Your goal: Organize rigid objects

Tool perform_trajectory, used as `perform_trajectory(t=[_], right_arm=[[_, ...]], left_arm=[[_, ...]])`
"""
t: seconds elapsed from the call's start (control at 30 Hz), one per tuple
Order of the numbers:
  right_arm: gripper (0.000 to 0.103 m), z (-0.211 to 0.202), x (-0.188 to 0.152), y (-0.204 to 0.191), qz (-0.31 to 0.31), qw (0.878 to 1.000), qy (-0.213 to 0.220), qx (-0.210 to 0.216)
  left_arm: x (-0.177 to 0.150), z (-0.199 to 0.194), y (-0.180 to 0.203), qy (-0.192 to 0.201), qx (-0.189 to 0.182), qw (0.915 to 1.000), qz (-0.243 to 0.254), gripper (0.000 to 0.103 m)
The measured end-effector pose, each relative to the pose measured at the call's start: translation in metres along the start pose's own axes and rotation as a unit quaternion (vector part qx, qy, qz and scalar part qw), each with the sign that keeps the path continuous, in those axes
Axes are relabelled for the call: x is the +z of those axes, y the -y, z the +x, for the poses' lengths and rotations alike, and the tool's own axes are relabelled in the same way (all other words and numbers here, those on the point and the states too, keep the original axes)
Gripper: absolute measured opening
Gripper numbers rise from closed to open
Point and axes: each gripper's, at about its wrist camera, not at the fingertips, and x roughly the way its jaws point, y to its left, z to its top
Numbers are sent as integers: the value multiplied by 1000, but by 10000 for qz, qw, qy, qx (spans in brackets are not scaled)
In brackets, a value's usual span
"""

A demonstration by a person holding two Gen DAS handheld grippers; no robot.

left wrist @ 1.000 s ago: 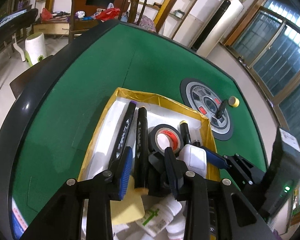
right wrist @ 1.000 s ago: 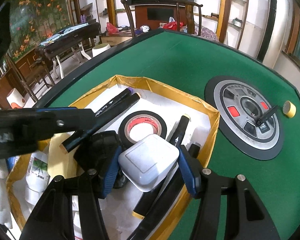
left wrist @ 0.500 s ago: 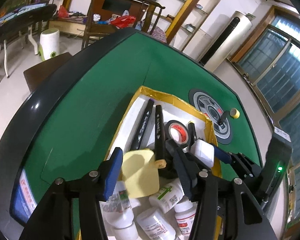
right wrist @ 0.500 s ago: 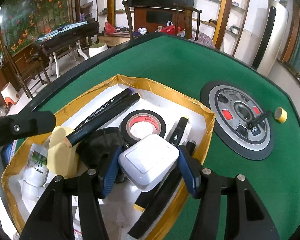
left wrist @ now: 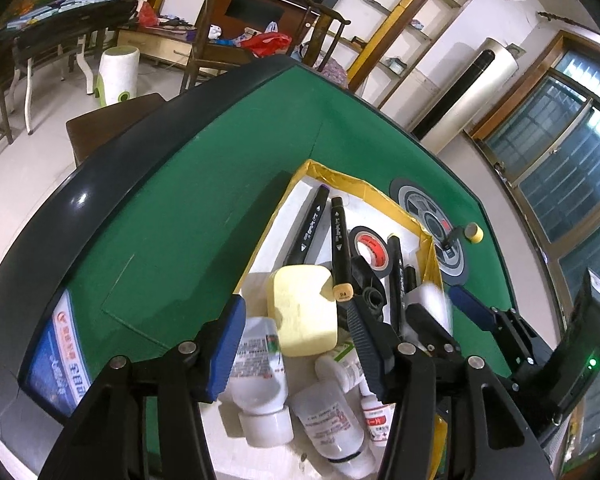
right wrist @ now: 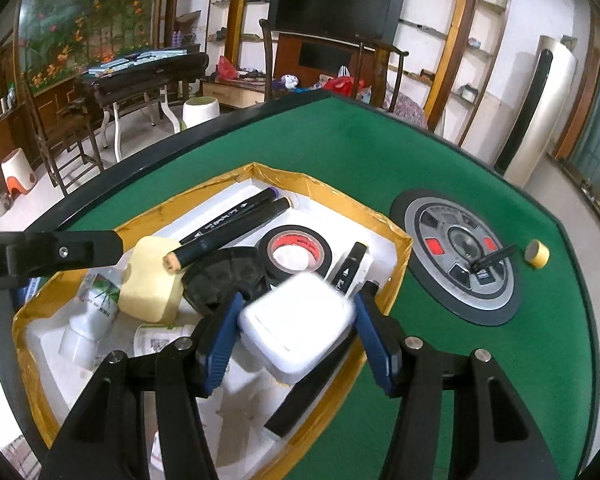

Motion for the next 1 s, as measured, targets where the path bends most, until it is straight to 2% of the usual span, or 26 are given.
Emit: perform_trajectory(t=[0.2,0.57,0.7,0.8,0.83,0.9,0.93,0.97,1.0], right_arm=[[57,-23,-4,0,-143,9994,266,-181],[58,-54,-21,10,-98,9984,463,-300],[58,-66,-28,16,-60,9978,539,-369],[64,-74,-33,20,-18,9974,594,-413],[65,-77,-35,22,-3,9971,621,-438],[65,-83,-41,26,44,9967,658,-481],[65,-85,-42,28,63,9966,665,-486],[65,-88,-46,31,105,9963,680,-505],[65,-91,-48,33,139,9962,692,-515]], left_arm=[[-10,-7,4,37,24,10000,-2,56],[-28,-21,26,98,31,9998,197,56],[-37,-30,39,227,80,9991,361,56],[-44,-42,52,493,265,9968,576,56],[-47,-46,57,647,391,9950,657,56],[-56,-65,73,1286,901,9833,920,58],[-59,-72,77,1508,1061,9777,1001,67],[-64,-82,85,1861,1287,9678,1104,74],[-70,-96,93,2283,1506,9545,1189,86]])
